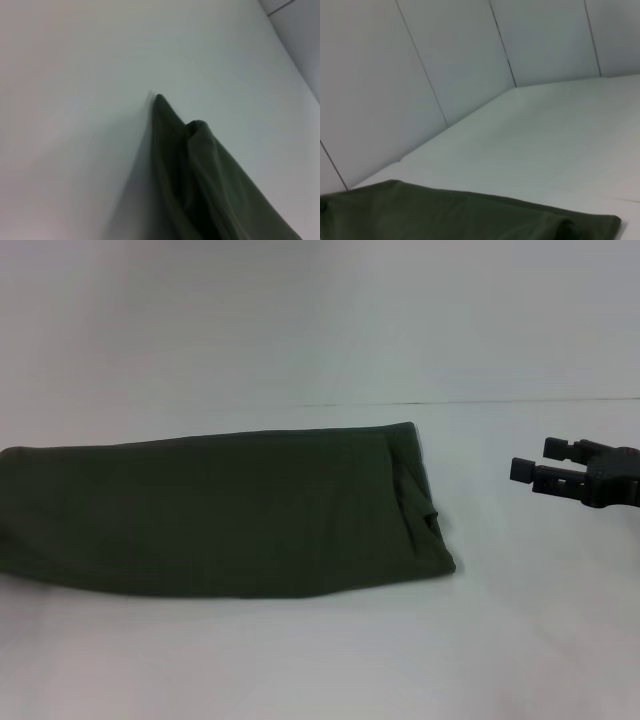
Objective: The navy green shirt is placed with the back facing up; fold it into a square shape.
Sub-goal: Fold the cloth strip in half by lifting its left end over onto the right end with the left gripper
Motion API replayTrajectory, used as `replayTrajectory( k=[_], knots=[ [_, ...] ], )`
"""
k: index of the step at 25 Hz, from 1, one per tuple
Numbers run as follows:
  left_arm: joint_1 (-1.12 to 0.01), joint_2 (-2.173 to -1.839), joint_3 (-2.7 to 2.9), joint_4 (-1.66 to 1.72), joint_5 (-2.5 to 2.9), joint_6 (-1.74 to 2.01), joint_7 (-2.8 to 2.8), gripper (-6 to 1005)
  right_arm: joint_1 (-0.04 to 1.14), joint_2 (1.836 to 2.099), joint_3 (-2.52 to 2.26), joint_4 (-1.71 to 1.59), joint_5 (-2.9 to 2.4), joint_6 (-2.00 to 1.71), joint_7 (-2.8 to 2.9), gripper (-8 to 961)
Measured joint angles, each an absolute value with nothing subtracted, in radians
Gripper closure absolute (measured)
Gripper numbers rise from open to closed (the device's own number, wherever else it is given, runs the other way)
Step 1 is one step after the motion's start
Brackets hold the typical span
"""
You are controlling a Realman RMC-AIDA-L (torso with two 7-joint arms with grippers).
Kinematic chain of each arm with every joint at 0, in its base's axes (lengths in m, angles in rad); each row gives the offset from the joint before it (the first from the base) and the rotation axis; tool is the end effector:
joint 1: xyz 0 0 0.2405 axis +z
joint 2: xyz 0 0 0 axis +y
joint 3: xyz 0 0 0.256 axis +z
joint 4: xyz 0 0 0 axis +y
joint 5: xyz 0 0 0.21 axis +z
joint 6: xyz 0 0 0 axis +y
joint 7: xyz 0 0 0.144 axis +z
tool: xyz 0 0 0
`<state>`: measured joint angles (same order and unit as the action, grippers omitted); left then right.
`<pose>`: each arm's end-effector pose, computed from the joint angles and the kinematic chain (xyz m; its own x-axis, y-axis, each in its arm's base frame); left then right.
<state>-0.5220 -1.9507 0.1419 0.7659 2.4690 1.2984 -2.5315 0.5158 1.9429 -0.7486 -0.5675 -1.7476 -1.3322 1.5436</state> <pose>-0.3877 0.3371 0.1265 -0.2251 0.6359 0.7382 0.9603 0.2729 0.0577 0.2940 0.3691 0.0558 0.6359 -0.4302 -0.6407 -0.7050 -0.6615 -0.2556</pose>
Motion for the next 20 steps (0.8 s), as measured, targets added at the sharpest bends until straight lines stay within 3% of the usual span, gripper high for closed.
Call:
replayTrajectory(
  k=[7,13,15,20],
  knots=[
    [-0.613,-1.950,0.162,0.691,2.299,1.343,-2.390,966,0.516,1.955,-0.746,-0.567,-1.756,-1.311,1.540,47],
    [-0.767,-1.964,0.315,0.598,2.152,1.357,-2.305,964,0.507,1.957,-0.745,-0.561,-1.756,-1.288,1.543,47],
    [-0.829,-1.986,0.373,0.582,2.147,1.346,-2.298,964,0.503,1.957,-0.743,-0.557,-1.756,-1.284,1.544,47],
    [-0.936,-2.085,0.490,0.566,2.144,1.261,-2.280,963,0.494,1.957,-0.741,-0.550,-1.756,-1.269,1.546,48]
  ],
)
